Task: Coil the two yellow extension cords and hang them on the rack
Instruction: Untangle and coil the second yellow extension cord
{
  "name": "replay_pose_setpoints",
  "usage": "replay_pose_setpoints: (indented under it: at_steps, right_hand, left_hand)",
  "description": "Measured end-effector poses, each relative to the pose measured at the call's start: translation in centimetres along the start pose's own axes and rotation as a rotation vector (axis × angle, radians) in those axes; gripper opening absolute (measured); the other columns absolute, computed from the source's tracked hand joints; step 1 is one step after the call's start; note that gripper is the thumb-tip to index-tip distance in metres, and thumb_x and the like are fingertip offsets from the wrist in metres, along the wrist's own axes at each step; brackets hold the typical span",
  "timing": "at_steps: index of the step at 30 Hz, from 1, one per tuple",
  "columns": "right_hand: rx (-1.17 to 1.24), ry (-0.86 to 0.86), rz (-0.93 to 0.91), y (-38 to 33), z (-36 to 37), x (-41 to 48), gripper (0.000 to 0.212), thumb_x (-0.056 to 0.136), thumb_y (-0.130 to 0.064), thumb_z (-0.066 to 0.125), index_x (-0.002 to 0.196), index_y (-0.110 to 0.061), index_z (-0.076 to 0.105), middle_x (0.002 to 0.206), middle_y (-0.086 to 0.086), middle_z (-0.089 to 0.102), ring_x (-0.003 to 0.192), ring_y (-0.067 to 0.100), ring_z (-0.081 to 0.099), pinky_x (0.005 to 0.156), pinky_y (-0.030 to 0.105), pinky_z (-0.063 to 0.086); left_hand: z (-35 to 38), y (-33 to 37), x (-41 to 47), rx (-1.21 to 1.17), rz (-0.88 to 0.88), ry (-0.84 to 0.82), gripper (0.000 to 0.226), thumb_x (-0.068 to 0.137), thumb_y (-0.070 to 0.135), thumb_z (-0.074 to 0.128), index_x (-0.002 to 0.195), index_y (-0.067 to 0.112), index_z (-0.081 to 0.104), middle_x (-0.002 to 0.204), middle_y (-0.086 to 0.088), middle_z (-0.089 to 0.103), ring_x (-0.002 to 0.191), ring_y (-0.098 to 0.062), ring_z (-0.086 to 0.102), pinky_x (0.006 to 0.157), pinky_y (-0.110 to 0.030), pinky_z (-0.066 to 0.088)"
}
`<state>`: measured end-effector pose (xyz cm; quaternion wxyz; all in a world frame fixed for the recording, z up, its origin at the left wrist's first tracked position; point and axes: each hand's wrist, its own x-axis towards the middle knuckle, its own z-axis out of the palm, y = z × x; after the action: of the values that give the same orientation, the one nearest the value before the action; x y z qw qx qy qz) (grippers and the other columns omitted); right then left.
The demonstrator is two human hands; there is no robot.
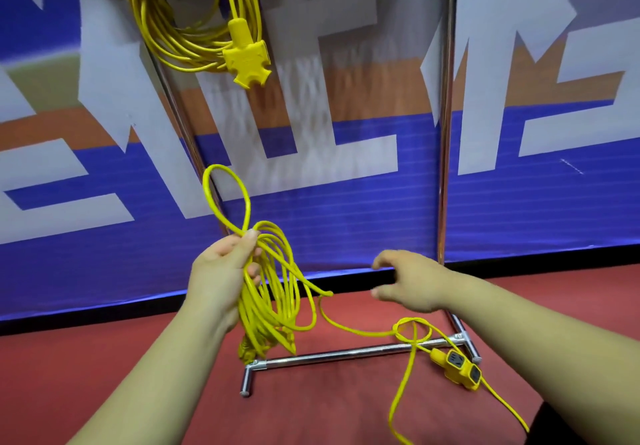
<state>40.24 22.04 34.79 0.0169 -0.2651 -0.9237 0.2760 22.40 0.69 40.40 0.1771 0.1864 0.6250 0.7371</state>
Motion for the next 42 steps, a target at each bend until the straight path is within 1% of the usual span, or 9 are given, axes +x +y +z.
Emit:
replay_pose_setpoints:
  at_steps: [3,6,9,13,17,24,32,38,42]
  right_hand:
    - [0.466,0.03,-0.238,-4.2,0.8,-1.4,0.037,0.084,-0.037,0.077,0.112,-0.025,0.056,0.117,-0.012,0.063,0.106,0.008,0.063,0.093,0.027,0.05]
    - [0.478,0.048,-0.377,-6.1,2.6,-1.3,0.033,0.087,-0.029,0.074,0.106,-0.024,0.047,0.108,-0.01,0.066,0.094,-0.001,0.06,0.083,0.022,0.046]
    - [0.638,0.001,-0.385,-6.3,3.2,-0.7,0.027,0.089,-0.015,0.069,0.098,-0.023,0.044,0.085,-0.003,0.065,0.074,0.013,0.056,0.072,0.034,0.046]
    - [0.944,-0.028,-0.181,-5.7,1.5,0.3,0.022,0.09,0.002,0.055,0.1,-0.016,0.05,0.069,0.003,0.059,0.064,0.021,0.052,0.057,0.031,0.044]
    - [1.103,0.174,0.093,-3.5,-0.6,1.4,0.026,0.086,0.0,0.043,0.098,-0.018,0.057,0.065,0.004,0.053,0.054,0.015,0.042,0.05,0.026,0.029]
    - [1.266,0.398,0.352,-0.1,-1.4,2.4,0.024,0.093,-0.008,0.039,0.096,-0.016,0.061,0.07,0.002,0.049,0.053,0.012,0.038,0.049,0.023,0.031]
    - [1.07,0.337,0.441,1.2,1.0,2.9,0.014,0.098,-0.005,0.045,0.088,-0.01,0.054,0.08,0.015,0.057,0.057,0.021,0.058,0.044,0.022,0.048]
    - [0.777,0.25,0.323,0.0,2.3,1.9,0.011,0.092,-0.008,0.058,0.082,-0.006,0.061,0.075,0.014,0.07,0.05,0.019,0.063,0.045,0.024,0.049]
    - [0.722,0.417,0.21,-1.6,0.9,1.6,0.009,0.085,-0.013,0.064,0.08,-0.013,0.071,0.069,0.002,0.072,0.046,0.009,0.06,0.044,0.02,0.041]
  left_hand:
    - [1.1,0.3,-0.9,0.04,-0.024,-0.072,0.024,0.094,0.026,0.067,0.08,0.007,0.062,0.062,-0.003,0.051,0.043,-0.011,0.04,0.04,-0.023,0.039]
    - [2.3,0.4,-1.7,0.074,-0.039,-0.144,0.026,0.093,0.026,0.067,0.079,0.006,0.061,0.055,0.0,0.05,0.043,-0.012,0.039,0.041,-0.023,0.037]
    - [3.0,0.5,-2.3,0.086,-0.041,-0.193,0.026,0.094,0.025,0.066,0.08,0.004,0.06,0.05,0.003,0.049,0.042,-0.013,0.038,0.042,-0.024,0.036]
    - [2.2,0.4,-1.9,0.034,-0.101,-0.215,0.009,0.093,0.015,0.064,0.096,0.009,0.071,0.065,0.0,0.059,0.045,-0.011,0.041,0.045,-0.024,0.038]
    - [0.8,-0.4,-0.7,-0.026,-0.168,-0.15,0.028,0.092,0.004,0.063,0.117,0.014,0.07,0.077,-0.009,0.062,0.045,-0.011,0.045,0.043,-0.022,0.04]
    - [-0.2,-0.5,0.6,-0.117,-0.183,-0.137,0.034,0.097,0.004,0.052,0.126,0.018,0.064,0.076,-0.012,0.059,0.046,-0.015,0.046,0.041,-0.025,0.041]
    - [-0.4,0.8,0.5,-0.278,-0.132,-0.191,0.042,0.084,0.009,0.058,0.125,0.019,0.062,0.079,-0.007,0.059,0.049,-0.01,0.051,0.046,-0.023,0.047]
    - [-0.6,1.8,0.4,-0.433,-0.084,-0.168,0.03,0.092,0.009,0.053,0.117,0.02,0.065,0.076,-0.004,0.064,0.073,-0.019,0.072,0.083,-0.039,0.059]
    - [-0.8,1.6,0.4,-0.333,-0.064,-0.182,0.03,0.089,0.006,0.056,0.115,0.017,0.066,0.075,-0.004,0.062,0.059,-0.013,0.063,0.058,-0.027,0.058]
